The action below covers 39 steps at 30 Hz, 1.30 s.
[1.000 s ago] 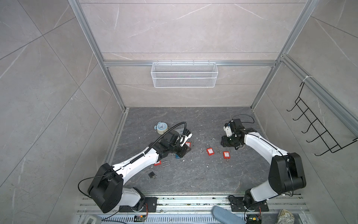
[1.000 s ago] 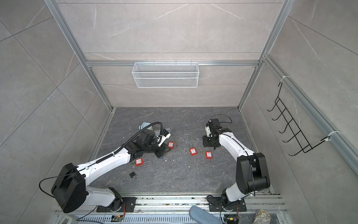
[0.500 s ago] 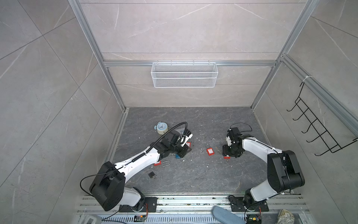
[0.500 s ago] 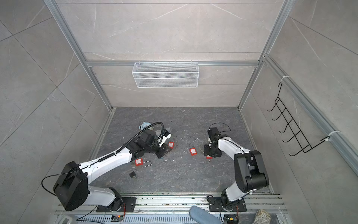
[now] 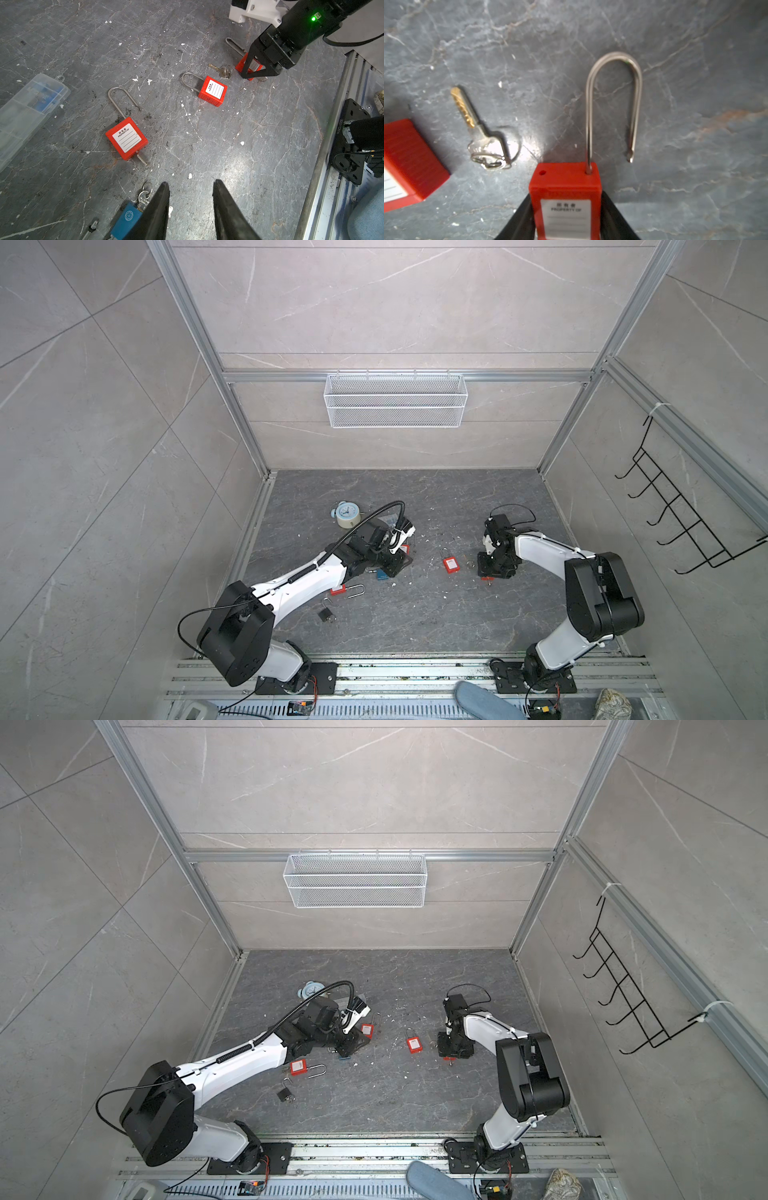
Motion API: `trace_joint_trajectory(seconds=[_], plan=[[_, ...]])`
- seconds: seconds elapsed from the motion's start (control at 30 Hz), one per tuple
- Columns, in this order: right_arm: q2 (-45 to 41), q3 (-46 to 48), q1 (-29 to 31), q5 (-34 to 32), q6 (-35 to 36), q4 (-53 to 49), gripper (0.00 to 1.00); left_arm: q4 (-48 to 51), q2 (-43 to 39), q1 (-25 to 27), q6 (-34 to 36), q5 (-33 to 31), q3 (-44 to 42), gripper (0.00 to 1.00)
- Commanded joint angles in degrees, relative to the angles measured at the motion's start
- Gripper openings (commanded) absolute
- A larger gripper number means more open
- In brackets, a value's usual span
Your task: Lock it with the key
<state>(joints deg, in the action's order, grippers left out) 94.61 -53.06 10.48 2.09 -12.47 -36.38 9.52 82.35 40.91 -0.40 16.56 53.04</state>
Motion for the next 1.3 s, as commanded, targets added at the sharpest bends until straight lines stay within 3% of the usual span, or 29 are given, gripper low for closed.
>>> trace_joint_trajectory(seconds=[0.0,0.17,0.4,0.77,0.93,1.03,1.1,1.23,1.27], plan=[[1.2,-1.2,-0.1,-0.7,-0.3,-1.2,0.45,-1.6,0.5,0.3,-1.3,0.1,2.4,0.38],[-1.2,-2.1,0.0,-1.6,1.2,-2.1,0.36,-1.6,0.4,0.3,-1.2,-0.1,2.7,0.38],[-12.0,-6.7,0.8,-1.9,9.4,-7.0,0.31,-0.9,-1.8,0.3,4.4,0.3,3.8,0.38],[-26.8,-8.8,13.3,8.6,38.6,-12.4,0.27,-6.1,-11.1,0.3,29.0,8.8,-1.0,0.38],[-33.6,-4.9,16.3,19.7,49.8,-9.7,0.24,-6.1,-12.9,0.3,35.5,11.2,-1.8,0.39],[-36.9,-2.3,17.6,26.1,57.9,-8.9,0.15,-6.2,-13.0,0.4,37.3,13.2,-1.7,0.40],[-37.8,-1.7,18.2,27.0,59.7,-8.6,0.14,-6.3,-12.7,0.7,37.2,14.6,-1.0,0.46],[-36.4,-3.0,18.9,26.3,59.9,-10.0,0.13,-6.9,-12.3,1.4,37.4,17.6,-0.2,0.47],[-35.9,-3.4,19.3,26.0,59.9,-10.5,0.13,-6.9,-12.2,1.6,37.3,18.2,0.0,0.58]])
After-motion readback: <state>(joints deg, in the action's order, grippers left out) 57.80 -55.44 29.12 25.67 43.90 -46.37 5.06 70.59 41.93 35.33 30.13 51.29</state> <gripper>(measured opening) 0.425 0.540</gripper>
